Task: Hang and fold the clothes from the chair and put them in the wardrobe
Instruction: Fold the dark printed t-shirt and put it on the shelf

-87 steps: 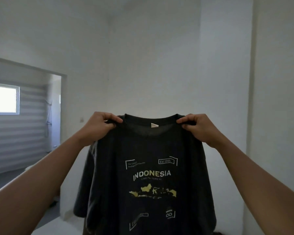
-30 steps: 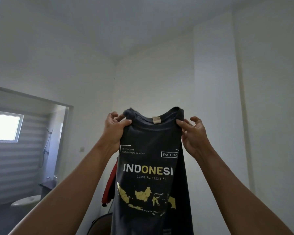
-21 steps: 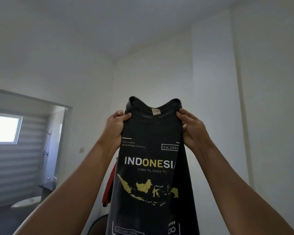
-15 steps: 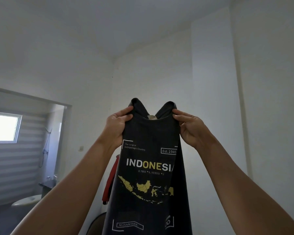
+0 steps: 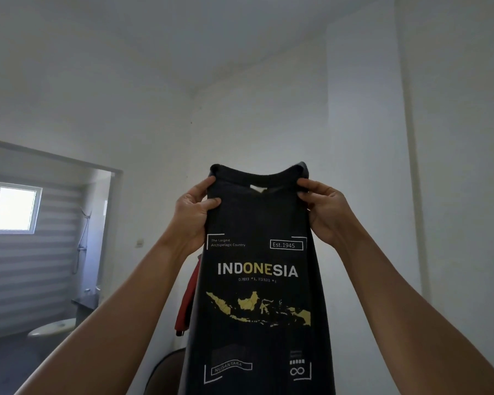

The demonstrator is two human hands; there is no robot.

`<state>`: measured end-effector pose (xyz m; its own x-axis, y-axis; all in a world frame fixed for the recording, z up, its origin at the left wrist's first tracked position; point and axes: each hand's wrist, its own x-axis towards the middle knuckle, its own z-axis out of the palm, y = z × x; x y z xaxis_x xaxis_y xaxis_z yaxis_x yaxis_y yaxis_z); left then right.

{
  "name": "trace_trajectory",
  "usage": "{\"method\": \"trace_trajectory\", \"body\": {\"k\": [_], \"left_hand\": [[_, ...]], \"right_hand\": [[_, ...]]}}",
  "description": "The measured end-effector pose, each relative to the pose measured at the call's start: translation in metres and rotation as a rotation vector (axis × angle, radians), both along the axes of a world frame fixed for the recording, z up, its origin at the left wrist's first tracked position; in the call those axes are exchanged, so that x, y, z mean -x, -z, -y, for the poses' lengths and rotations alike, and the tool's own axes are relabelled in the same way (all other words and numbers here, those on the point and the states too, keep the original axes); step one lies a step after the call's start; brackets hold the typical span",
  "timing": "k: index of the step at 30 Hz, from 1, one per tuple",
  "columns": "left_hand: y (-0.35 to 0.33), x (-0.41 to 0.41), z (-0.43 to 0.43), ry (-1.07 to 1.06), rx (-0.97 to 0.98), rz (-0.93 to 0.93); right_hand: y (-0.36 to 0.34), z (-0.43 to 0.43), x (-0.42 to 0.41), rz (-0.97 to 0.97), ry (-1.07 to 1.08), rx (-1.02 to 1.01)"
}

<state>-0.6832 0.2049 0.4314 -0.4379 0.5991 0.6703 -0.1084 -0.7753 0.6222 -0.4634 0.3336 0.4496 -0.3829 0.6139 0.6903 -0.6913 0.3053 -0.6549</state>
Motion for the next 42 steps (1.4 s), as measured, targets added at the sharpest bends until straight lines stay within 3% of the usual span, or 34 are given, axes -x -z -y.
{"method": "trace_trajectory", "body": {"k": [6, 14, 18, 21, 24, 29, 33, 37, 42], "left_hand": [[0.014, 0.005, -0.008, -0.013, 0.103, 0.027], [0.041, 0.003, -0.029, -0.004, 0.141, 0.084], [0.059, 0.003, -0.034, -0.060, 0.214, 0.042], [0.075, 0.010, -0.036, -0.247, 0.385, -0.125], [0.096, 0.020, -0.036, -0.340, 0.586, -0.239], [0.148, 0.038, -0.035, -0.235, 0.891, -0.178], [0.197, 0.056, -0.043, -0.156, 1.055, -0.090], [0.248, 0.072, -0.067, -0.080, 1.056, 0.009], [0.298, 0.100, -0.105, -0.101, 1.029, -0.068]], "right_hand": [[0.016, -0.009, 0.008, 0.037, -0.136, 0.011], [0.053, -0.020, 0.027, 0.117, -0.161, 0.043], [0.069, -0.038, 0.033, 0.308, 0.003, -0.093], [0.086, -0.051, 0.033, 0.469, 0.060, -0.124], [0.115, -0.061, 0.040, 0.512, -0.049, -0.024], [0.186, -0.073, 0.058, 0.477, -0.187, 0.213], [0.231, -0.083, 0.071, 0.627, -0.022, 0.270], [0.274, -0.096, 0.089, 0.653, -0.027, 0.411], [0.319, -0.126, 0.116, 0.644, -0.041, 0.493]]}}
